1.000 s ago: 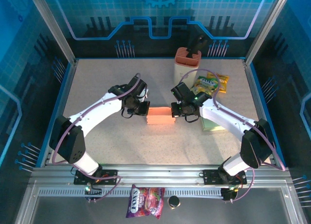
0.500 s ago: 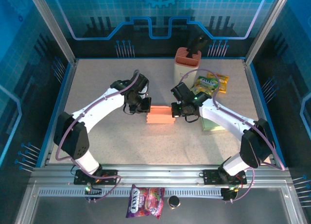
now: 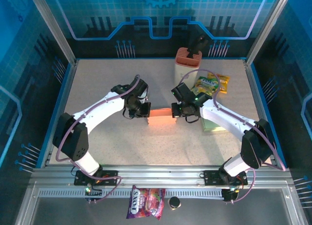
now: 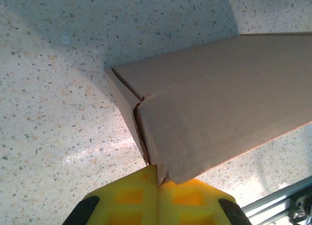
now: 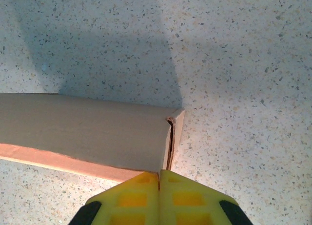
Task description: Fold the paper box
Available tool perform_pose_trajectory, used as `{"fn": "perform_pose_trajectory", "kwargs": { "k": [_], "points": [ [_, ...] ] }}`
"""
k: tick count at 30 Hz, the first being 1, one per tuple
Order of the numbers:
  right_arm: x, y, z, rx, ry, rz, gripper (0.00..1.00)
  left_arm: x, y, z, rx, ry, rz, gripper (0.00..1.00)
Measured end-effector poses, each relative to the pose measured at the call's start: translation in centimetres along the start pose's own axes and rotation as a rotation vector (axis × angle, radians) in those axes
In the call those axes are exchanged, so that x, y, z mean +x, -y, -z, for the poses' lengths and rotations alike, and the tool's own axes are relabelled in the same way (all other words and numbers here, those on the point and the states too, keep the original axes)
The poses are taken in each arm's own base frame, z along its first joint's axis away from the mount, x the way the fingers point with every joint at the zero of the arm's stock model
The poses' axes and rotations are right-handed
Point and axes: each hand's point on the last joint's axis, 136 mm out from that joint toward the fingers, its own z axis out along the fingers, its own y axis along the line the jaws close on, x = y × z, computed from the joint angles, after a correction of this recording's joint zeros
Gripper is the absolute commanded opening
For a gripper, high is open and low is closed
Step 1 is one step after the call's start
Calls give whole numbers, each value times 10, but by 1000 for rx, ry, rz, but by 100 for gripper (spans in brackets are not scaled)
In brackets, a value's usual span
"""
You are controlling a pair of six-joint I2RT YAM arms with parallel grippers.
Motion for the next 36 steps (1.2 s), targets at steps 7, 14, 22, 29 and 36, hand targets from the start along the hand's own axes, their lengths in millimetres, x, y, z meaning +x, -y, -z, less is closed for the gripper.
{"fn": "perform_pose_trajectory", "kwargs": {
  "k": [7, 14, 22, 29, 36],
  "points": [
    [4, 1, -5, -6, 4, 17, 0, 0, 1, -1, 22, 31, -25, 0],
    [6, 2, -2, -12, -3, 2, 35, -2, 2, -1, 27, 40, -27, 0],
    [-1, 10, 25, -118, -7, -177, 59, -3, 2, -1, 28, 43, -28, 0],
    [-19, 40, 50, -316, 51, -654, 61, -2, 2, -1, 28, 41, -30, 0],
    [16, 40, 12, -443, -108, -1104, 71, -1, 3, -2, 25, 40, -35, 0]
  ]
}}
